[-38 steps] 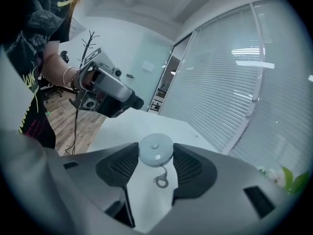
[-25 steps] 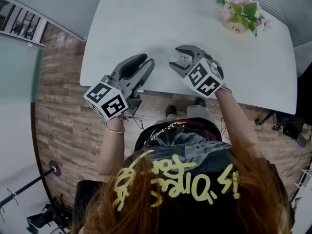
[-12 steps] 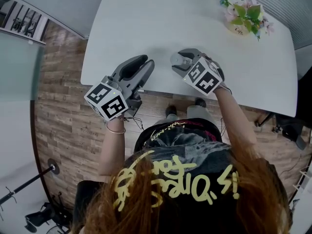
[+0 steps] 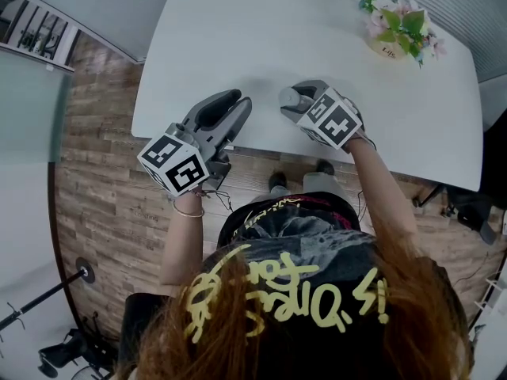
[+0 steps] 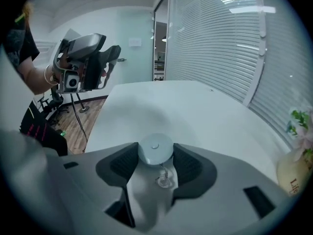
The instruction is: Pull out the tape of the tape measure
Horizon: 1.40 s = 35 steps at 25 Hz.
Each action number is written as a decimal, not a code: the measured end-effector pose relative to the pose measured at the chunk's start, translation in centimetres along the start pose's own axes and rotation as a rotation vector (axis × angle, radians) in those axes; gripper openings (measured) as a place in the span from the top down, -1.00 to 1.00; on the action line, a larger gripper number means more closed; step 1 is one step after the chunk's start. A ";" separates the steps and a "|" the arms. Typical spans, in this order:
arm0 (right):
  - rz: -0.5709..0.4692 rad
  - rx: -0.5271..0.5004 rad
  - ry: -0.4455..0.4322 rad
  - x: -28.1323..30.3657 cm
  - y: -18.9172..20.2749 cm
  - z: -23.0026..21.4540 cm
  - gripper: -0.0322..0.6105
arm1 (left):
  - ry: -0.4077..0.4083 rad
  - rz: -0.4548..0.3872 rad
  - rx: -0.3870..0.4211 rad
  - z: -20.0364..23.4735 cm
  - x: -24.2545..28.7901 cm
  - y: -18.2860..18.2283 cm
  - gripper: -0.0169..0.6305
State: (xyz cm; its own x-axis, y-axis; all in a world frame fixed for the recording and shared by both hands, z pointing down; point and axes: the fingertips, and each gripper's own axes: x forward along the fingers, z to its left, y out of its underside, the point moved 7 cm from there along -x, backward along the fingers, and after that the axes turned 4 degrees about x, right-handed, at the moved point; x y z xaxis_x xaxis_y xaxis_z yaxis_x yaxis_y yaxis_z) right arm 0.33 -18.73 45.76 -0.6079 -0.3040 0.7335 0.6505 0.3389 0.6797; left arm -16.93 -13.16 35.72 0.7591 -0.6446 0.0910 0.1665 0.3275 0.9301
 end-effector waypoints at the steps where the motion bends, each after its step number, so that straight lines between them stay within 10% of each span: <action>1: 0.003 0.024 -0.009 0.0 0.1 -0.2 0.19 | 0.000 -0.002 0.000 0.0 0.0 0.0 0.63; 35: -0.160 0.106 0.002 -3.3 -0.9 -0.6 0.18 | 0.008 -0.029 -0.003 0.3 0.4 -0.9 0.67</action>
State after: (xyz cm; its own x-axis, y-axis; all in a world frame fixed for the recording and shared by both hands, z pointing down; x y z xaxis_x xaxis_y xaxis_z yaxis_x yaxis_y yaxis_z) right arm 2.04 -18.62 42.67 -0.6991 -0.3633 0.6158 0.4936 0.3778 0.7833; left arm -17.00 -13.91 35.01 0.7590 -0.6481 0.0615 0.1904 0.3114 0.9310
